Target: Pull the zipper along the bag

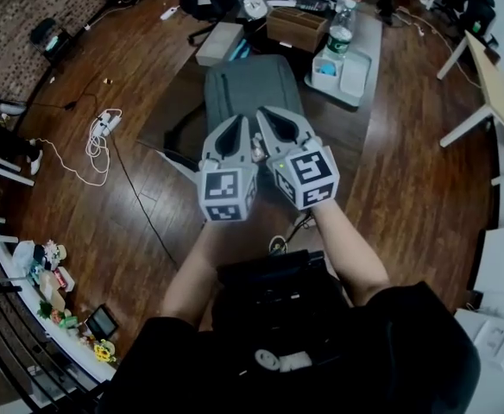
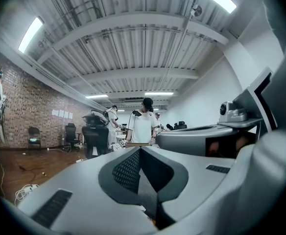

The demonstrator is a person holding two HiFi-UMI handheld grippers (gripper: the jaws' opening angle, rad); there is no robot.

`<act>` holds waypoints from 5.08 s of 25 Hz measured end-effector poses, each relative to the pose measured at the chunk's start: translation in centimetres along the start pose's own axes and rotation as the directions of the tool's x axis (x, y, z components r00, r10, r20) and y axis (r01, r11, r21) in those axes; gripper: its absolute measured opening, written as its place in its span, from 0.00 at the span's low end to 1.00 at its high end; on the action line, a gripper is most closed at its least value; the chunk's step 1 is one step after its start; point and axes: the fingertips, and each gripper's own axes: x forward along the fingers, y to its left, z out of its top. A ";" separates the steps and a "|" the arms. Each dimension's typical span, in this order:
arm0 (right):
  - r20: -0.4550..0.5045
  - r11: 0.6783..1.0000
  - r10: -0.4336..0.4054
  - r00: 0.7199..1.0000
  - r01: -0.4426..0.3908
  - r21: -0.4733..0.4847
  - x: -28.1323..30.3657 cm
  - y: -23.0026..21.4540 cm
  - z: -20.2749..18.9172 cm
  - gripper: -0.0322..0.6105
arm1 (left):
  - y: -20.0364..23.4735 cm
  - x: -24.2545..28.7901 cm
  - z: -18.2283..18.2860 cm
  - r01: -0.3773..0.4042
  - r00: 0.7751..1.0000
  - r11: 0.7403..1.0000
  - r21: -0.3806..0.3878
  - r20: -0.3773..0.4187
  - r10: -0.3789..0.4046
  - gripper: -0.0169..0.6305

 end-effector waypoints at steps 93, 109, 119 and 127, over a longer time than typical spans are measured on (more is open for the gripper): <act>-0.982 0.431 0.187 -0.004 -0.898 0.086 28.8 -8.0 -24.1 0.08 | 14.3 16.4 -19.1 0.106 0.987 0.970 -0.220 -0.092 -0.129 0.01; -0.934 0.501 -0.109 0.340 -0.793 -0.347 27.2 -7.1 -23.0 0.08 | 15.3 12.0 -20.8 -0.034 0.989 0.972 -0.232 -0.145 0.000 0.01; -0.870 0.563 -0.147 0.471 -0.683 -0.465 25.3 -5.8 -22.1 0.08 | 15.5 11.8 -21.0 -0.054 0.987 0.977 -0.208 -0.160 0.020 0.01; -0.803 0.542 -0.105 0.587 -0.644 -0.541 22.8 -4.4 -22.0 0.08 | 15.7 12.3 -20.7 -0.054 0.990 0.978 -0.201 -0.140 0.026 0.01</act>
